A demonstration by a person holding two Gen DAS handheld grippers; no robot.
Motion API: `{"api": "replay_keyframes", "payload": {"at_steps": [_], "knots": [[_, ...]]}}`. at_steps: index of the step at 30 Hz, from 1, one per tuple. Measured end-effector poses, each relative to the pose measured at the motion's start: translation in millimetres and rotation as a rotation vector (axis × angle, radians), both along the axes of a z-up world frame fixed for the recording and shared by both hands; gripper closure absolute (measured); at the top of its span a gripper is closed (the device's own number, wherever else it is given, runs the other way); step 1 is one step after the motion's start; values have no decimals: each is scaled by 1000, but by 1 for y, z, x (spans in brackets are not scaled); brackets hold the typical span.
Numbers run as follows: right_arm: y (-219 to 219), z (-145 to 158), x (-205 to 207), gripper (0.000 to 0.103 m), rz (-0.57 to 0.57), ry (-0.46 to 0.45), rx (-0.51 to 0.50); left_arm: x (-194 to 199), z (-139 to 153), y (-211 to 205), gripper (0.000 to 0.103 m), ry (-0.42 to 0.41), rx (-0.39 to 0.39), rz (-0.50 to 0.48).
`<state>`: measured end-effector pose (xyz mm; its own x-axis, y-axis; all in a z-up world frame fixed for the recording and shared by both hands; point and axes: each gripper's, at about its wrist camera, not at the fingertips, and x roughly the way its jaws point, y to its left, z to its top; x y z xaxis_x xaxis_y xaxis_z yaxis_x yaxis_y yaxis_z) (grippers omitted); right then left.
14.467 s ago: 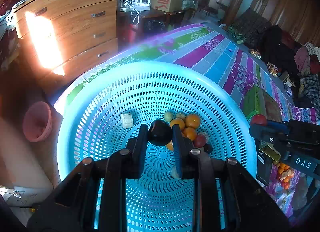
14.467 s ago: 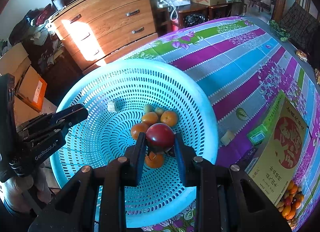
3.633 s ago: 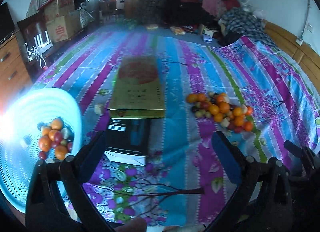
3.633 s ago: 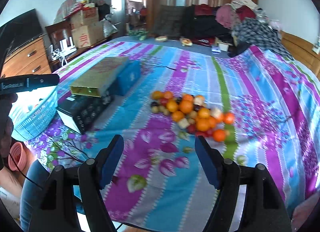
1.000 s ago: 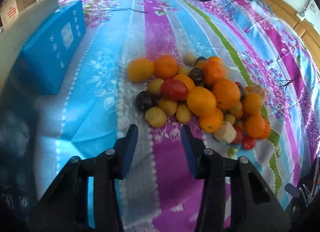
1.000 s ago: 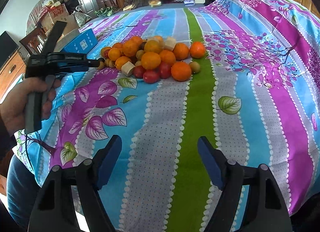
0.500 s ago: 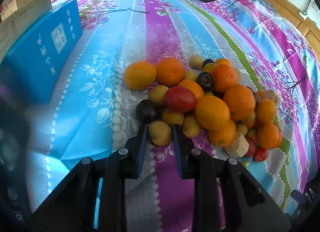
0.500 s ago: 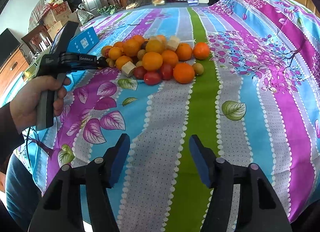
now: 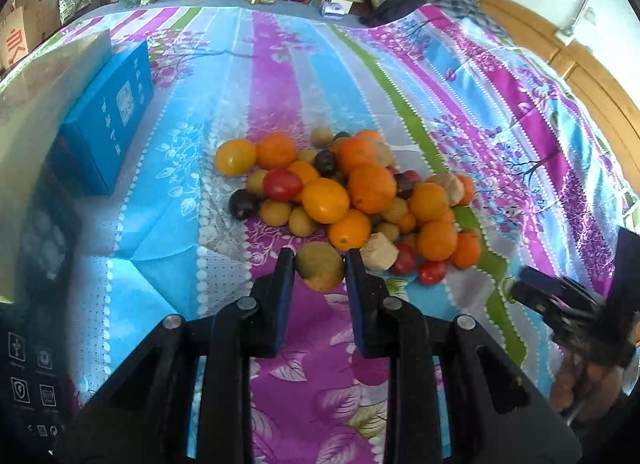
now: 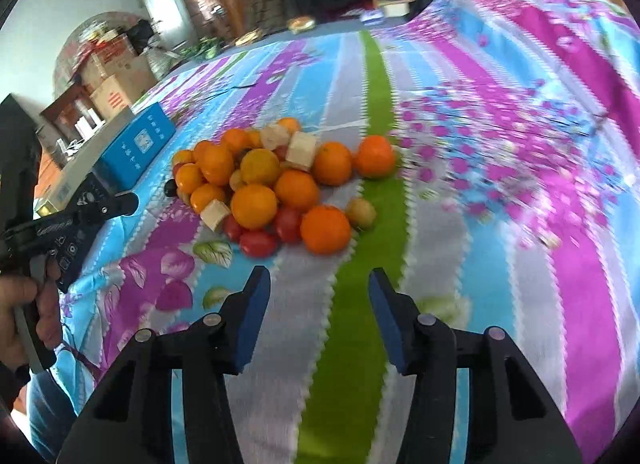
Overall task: Organize fruits
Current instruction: 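Grasp a yellow-green fruit with the left tool while the right tool grasps an orange, then carry the yellow fruit and the orange over the blue basket with both tools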
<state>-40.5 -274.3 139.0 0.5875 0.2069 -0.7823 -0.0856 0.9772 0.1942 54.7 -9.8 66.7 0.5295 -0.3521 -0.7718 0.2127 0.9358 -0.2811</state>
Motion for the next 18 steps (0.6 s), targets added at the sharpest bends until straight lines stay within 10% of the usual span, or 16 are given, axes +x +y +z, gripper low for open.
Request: {"api": "replay_keyframes", "payload": {"at_steps": [18], "knots": [[-10,-52,66,48,103,65,107,1,-3,-8,77,32,-35,-25]]}}
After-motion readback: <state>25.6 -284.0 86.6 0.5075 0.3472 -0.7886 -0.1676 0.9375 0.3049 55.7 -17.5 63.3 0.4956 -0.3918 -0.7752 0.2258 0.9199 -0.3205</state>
